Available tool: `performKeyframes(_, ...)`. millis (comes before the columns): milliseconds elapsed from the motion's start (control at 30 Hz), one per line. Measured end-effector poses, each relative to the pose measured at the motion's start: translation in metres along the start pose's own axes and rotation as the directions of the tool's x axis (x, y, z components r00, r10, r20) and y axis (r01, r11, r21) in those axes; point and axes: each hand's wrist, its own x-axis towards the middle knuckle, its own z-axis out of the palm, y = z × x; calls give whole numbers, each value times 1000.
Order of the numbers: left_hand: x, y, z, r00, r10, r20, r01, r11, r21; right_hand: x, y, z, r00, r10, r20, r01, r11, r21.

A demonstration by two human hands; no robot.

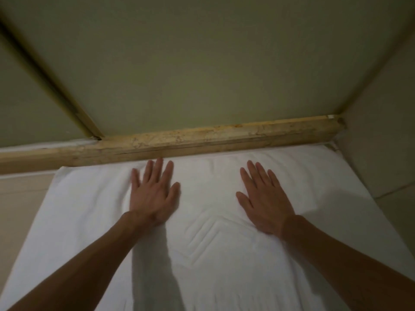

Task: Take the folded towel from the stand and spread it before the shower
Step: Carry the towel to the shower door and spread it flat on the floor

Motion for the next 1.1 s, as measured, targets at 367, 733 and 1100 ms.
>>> performKeyframes(367,-24,-75,-6,984,-175,30,175,985,-2,2,1,1,1000,11,15,-11,1000,-19)
performKeyframes(733,-30,-130,-6,946,-322,31,323,946,-6,3,3,4,1000,24,16,-24,999,-47)
performKeyframes(1100,-31,-166,-14,916,-392,85,393,919,7,4,2,5,999,28,17,-27,999,-32)
